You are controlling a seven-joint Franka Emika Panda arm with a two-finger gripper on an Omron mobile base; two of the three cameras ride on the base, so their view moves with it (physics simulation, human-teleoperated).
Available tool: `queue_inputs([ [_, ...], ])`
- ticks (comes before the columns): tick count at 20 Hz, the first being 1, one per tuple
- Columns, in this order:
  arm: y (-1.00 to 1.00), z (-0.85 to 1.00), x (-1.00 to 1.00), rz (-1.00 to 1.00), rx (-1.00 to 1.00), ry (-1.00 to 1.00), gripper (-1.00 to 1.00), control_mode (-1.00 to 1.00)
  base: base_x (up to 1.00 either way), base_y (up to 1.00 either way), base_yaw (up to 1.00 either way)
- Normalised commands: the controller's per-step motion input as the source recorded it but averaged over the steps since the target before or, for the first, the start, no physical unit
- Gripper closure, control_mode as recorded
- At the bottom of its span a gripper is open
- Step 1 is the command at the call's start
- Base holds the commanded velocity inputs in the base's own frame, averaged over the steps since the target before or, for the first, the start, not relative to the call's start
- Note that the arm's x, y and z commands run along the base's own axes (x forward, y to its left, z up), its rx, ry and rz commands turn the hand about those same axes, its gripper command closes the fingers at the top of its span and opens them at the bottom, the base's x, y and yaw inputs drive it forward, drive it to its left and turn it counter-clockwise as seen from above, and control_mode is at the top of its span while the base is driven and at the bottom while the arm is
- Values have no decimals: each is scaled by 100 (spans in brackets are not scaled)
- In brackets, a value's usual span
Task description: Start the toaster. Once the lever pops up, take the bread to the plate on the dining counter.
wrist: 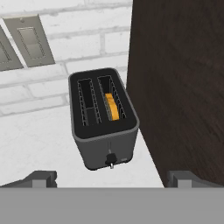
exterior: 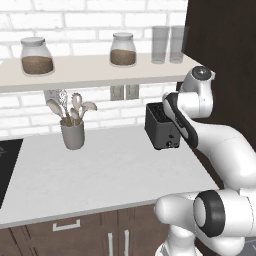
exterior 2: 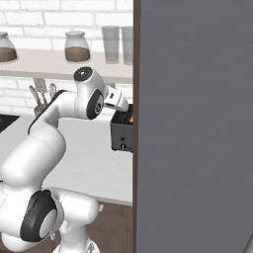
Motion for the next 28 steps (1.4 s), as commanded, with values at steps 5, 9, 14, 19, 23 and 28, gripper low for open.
queue_inputs([
  [5,0,0,0,0,0,0,-100,-100,0,0,0],
  [9,0,0,0,0,0,0,-100,-100,0,0,0],
  [14,0,0,0,0,0,0,-100,-100,0,0,0],
  [19,0,0,0,0,0,0,-100,-100,0,0,0],
  [23,0,0,0,0,0,0,-100,-100,0,0,0],
  [28,0,0,0,0,0,0,-100,-100,0,0,0],
])
